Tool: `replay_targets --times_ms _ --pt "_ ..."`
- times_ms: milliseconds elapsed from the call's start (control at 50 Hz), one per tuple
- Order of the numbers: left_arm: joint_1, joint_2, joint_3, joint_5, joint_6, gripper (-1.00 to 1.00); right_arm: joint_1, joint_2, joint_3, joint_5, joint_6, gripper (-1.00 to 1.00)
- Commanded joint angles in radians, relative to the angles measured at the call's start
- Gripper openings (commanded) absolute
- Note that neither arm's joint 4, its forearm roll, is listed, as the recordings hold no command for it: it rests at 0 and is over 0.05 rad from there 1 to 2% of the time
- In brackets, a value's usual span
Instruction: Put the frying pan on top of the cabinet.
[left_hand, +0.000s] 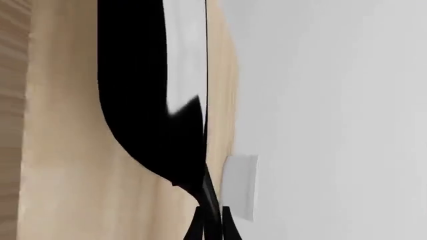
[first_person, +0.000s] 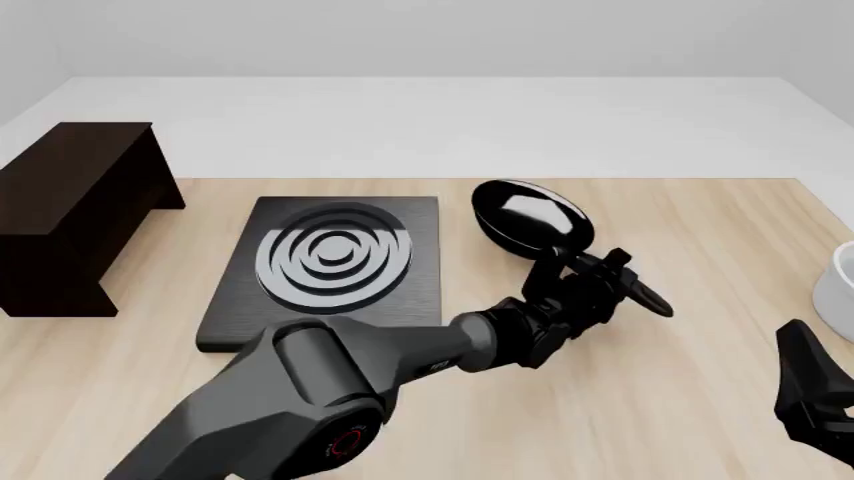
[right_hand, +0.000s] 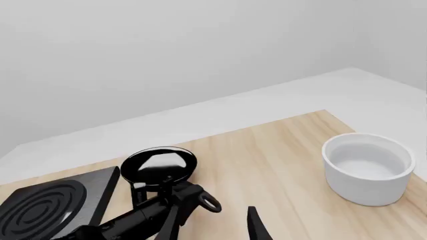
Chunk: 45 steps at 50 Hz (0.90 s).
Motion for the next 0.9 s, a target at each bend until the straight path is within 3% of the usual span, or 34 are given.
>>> replay_targets --times_ms 20,140,260,720,900 --pt "0.028 -0.043 0.063 -0.014 0.183 -1.0 -0.002 0.0 0.0 0.002 -0.011 1.0" --pt "0.029 -0.119 0.141 -0.053 0.218 -1.0 0.001 0.003 0.0 -0.002 -0.015 1.0" --pt "0.038 -0.264 0.261 -0.101 0.298 -1.0 0.005 -0.012 0.0 0.011 -0.018 1.0" --pt "0.065 -0.623 0.553 -0.168 0.375 -1.0 0.018 -0.093 -0.001 0.092 -0.03 1.0" --pt "0.105 -0.82 0.693 -0.2 0.463 -1.0 0.021 -0.098 -0.001 0.1 -0.033 1.0"
